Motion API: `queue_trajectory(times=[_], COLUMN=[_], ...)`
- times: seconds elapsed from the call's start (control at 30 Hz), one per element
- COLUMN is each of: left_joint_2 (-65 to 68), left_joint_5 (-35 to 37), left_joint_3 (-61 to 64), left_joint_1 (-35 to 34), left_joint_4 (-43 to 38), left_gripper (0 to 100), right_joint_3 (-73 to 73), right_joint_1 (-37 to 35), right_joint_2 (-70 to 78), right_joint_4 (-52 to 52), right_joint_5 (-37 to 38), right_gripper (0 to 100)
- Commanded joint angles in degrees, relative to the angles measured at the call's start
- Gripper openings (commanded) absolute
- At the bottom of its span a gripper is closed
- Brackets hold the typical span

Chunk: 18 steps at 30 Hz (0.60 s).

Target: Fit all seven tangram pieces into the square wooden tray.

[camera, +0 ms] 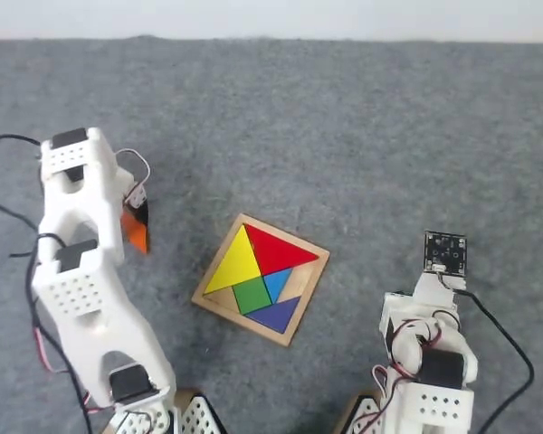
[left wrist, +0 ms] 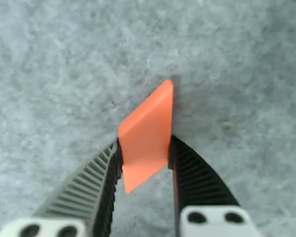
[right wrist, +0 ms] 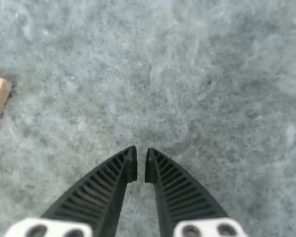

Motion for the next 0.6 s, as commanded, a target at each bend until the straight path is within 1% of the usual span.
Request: queue_trajectory(times=[0.0, 0.17, 0.3, 0.4, 0.5, 0.57], left_joint_2=[-8.26, -23.65, -33.05, -35.87, -35.87, -35.87], left_joint_5=[-1.49, -3.52, -5.01, -5.01, -4.31, -0.62], left_joint_3=[7.52, 21.49, 28.62, 30.73, 31.08, 31.16], left_joint_1=[-0.62, -0.44, -0.44, -0.70, -2.11, -3.87], left_joint_4=[-0.88, -8.26, -11.43, -12.66, -13.45, -14.59], left_gripper=[8, 8, 8, 8, 12, 16], right_joint_3=[0.79, 0.79, 0.79, 0.79, 0.79, 0.79], right_joint_1=[0.84, 0.84, 0.84, 0.84, 0.84, 0.84], right_joint_2=[-1.10, -1.10, -1.10, -1.10, -1.10, -1.10], right_joint_4=[0.40, 0.40, 0.40, 0.40, 0.40, 0.40], right_joint_5=[0.62, 0.62, 0.62, 0.62, 0.62, 0.62], right_gripper=[4.8, 4.8, 4.8, 4.8, 4.8, 4.8])
